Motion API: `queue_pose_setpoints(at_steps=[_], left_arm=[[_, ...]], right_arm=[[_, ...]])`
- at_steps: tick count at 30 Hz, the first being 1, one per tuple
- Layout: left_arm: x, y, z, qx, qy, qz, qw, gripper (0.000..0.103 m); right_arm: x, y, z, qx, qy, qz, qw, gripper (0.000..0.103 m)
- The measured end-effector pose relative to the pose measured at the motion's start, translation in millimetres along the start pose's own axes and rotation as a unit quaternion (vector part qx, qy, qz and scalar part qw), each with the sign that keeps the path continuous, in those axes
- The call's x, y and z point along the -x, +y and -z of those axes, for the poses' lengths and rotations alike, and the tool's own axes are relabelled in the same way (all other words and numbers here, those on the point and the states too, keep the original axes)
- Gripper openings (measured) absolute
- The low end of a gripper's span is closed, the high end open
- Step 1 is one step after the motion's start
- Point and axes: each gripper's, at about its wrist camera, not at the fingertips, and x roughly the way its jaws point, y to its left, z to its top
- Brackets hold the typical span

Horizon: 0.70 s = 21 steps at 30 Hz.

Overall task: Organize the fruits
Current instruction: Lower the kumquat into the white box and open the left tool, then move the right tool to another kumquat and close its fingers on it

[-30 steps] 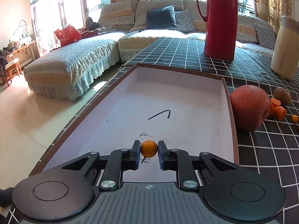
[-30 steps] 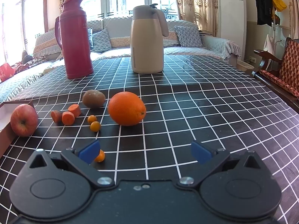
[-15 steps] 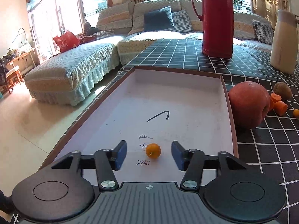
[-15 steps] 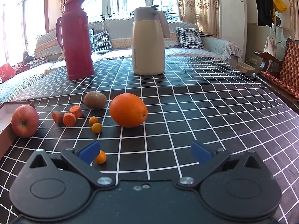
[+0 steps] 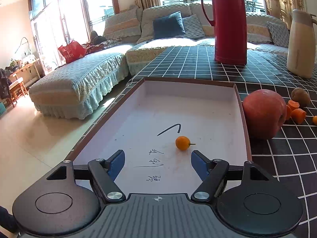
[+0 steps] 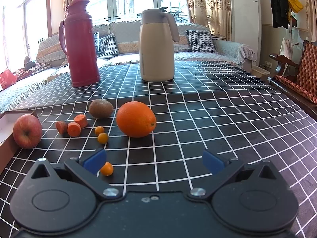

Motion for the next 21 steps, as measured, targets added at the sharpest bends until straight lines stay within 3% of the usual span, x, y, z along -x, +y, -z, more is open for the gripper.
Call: queue_pose_setpoints(at_steps=[21], left_arm=[[5.1, -0.5, -0.7, -0.003, -0.007, -0.005, 1.0000, 0.074]], right_arm=[[-0.5, 0.9, -1.3, 0.002, -0.002, -0.005, 1.000, 0.103]])
